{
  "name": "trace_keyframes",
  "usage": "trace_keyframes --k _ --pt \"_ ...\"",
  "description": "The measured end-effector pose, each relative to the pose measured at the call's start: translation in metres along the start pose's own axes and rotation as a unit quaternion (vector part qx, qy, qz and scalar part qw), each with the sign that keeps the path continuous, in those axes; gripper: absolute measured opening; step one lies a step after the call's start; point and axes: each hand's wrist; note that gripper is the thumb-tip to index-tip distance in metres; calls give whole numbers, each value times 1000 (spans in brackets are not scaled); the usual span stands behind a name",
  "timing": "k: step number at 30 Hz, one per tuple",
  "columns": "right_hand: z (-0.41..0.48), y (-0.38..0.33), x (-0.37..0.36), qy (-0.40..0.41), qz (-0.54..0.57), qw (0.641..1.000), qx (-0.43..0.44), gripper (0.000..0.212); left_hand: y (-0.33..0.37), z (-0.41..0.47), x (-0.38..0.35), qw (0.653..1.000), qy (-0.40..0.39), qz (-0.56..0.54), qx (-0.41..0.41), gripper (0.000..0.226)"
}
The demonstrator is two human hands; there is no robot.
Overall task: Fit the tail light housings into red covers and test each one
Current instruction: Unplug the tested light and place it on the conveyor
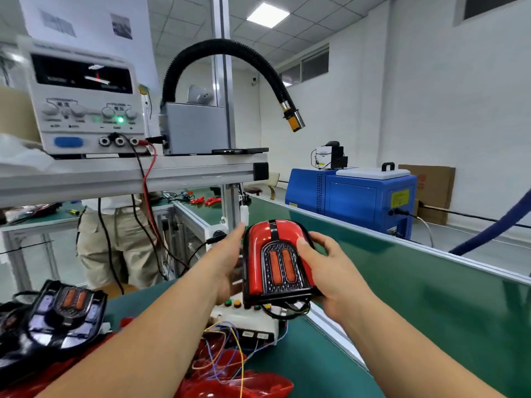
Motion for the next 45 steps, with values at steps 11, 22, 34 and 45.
trace_keyframes --k 11,22,34,45 --pt "-134 47 -116 -105 -105 976 158 47 -12 -115 136 964 192 57 -174 50" --pt "-193 103 -175 -138 -181 955 192 48 -50 -155 222 905 239 243 -254 70" --pt "-192 137 -166 -189 -237 921 244 65 -91 -141 224 912 336 135 -192 61" --pt "-192 142 -167 -183 -192 926 267 48 -94 -140 220 878 381 150 -247 81"
Point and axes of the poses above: each hand's wrist, its own z-axis towards the middle knuckle, its own x-axis out of the back of the hand, y = z × x, and after that the axes turned 1 degree about y, right-handed
